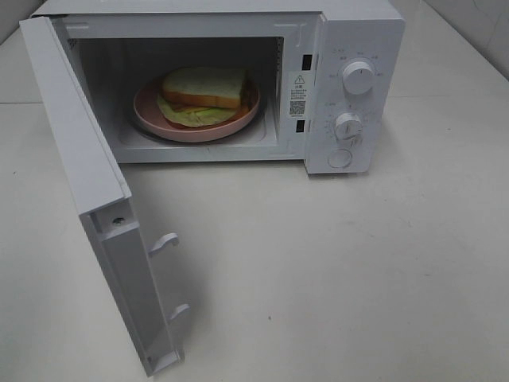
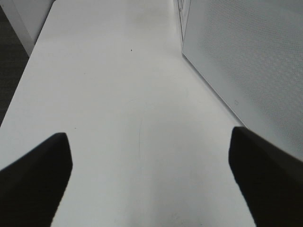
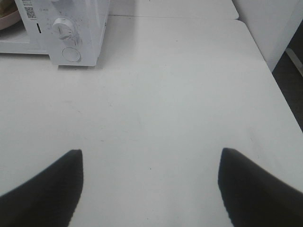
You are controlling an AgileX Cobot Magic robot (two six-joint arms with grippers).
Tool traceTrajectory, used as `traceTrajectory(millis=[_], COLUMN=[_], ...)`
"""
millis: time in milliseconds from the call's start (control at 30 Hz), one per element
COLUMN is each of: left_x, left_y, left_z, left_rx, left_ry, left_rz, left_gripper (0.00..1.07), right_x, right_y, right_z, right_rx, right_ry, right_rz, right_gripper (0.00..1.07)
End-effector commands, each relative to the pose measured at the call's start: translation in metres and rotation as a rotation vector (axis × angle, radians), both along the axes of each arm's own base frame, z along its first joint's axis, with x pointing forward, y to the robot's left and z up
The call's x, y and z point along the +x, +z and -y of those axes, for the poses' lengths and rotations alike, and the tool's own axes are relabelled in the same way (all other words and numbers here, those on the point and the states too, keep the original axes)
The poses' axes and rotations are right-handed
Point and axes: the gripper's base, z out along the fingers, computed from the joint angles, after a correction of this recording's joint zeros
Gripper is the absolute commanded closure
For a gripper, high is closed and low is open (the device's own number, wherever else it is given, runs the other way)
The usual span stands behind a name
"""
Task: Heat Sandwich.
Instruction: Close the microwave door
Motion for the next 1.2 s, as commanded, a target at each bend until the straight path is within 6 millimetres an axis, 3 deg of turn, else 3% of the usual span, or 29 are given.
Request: traceTrajectory(millis=[33,100,267,300,333,400,433,500,733,1200], left_x=[0.012,0.015,0.038,0.038,0.045,0.053,0.053,0.066,0.099,0.136], left_y=[0.005,0.005,0.004,0.004,0.004,0.003,0.003,0.001,-0.013,-0.051], left_z=[0.001,0.001,0.003,0.003,0.003,0.004,0.004,0.005,0.009,0.016], left_rx=[0.001,0.002,0.010,0.010,0.018,0.028,0.028,0.032,0.029,0.012], left_ry=[-0.001,-0.002,-0.006,-0.006,-0.006,-0.006,-0.006,-0.009,-0.031,-0.075], left_rz=[0.008,0.003,-0.031,-0.031,-0.044,-0.056,-0.056,-0.078,-0.004,0.161], left_gripper=[0.38,0.43,0.71,0.71,0.82,0.93,0.93,1.07,1.07,1.07], right_x=[-0.004,-0.004,-0.004,-0.004,-0.004,-0.004,-0.004,-0.004,-0.004,-0.004], right_y=[0.000,0.000,0.000,0.000,0.000,0.000,0.000,0.000,0.000,0.000], right_z=[0.000,0.000,0.000,0.000,0.000,0.000,0.000,0.000,0.000,0.000], right_rx=[0.004,0.004,0.004,0.004,0.004,0.004,0.004,0.004,0.004,0.004], right_ry=[-0.004,-0.004,-0.004,-0.004,-0.004,-0.004,-0.004,-0.004,-0.004,-0.004], right_rz=[0.031,0.031,0.031,0.031,0.031,0.031,0.031,0.031,0.031,0.031], right_gripper=[0.32,0.32,0.32,0.32,0.32,0.32,0.32,0.32,0.32,0.32])
